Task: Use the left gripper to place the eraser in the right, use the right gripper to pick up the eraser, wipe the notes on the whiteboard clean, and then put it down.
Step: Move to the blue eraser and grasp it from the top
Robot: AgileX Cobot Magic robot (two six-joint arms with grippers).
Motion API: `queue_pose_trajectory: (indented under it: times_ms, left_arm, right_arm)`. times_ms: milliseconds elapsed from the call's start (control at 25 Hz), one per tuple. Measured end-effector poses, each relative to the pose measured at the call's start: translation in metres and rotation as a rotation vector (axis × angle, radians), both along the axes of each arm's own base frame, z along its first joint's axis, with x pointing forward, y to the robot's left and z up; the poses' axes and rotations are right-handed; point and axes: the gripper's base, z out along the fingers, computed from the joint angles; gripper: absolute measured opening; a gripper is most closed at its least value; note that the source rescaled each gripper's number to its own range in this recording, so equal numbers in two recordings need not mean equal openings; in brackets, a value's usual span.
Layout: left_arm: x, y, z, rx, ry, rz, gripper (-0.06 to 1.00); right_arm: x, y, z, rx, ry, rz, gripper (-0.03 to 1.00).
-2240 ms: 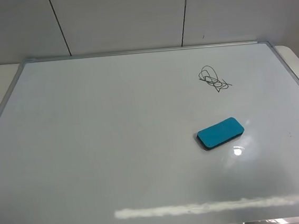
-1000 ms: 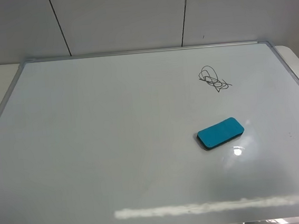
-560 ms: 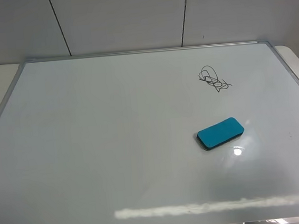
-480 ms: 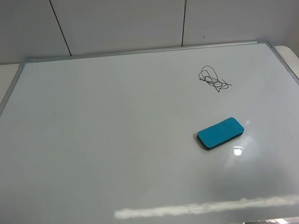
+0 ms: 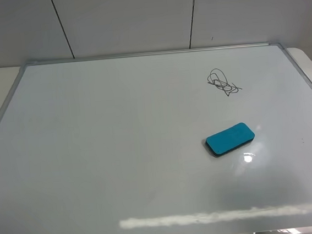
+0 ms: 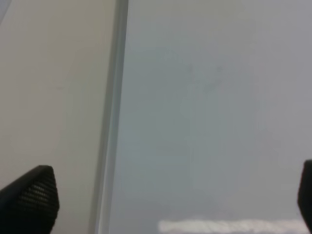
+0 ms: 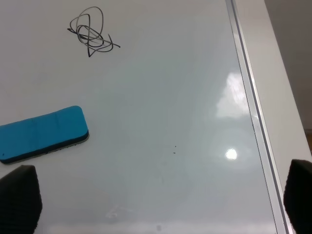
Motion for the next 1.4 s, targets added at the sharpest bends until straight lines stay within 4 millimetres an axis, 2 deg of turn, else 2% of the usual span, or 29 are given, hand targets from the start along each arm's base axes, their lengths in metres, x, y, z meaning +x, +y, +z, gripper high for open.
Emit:
queue_pose_trajectory:
  times_ms: [1400]
  left_arm:
    - [0.0, 0.0, 0.0, 0.0, 0.0, 0.0, 1.0]
  right_arm:
    - [0.0, -0.0003, 0.0, -0.004, 0.0, -0.002, 1.0]
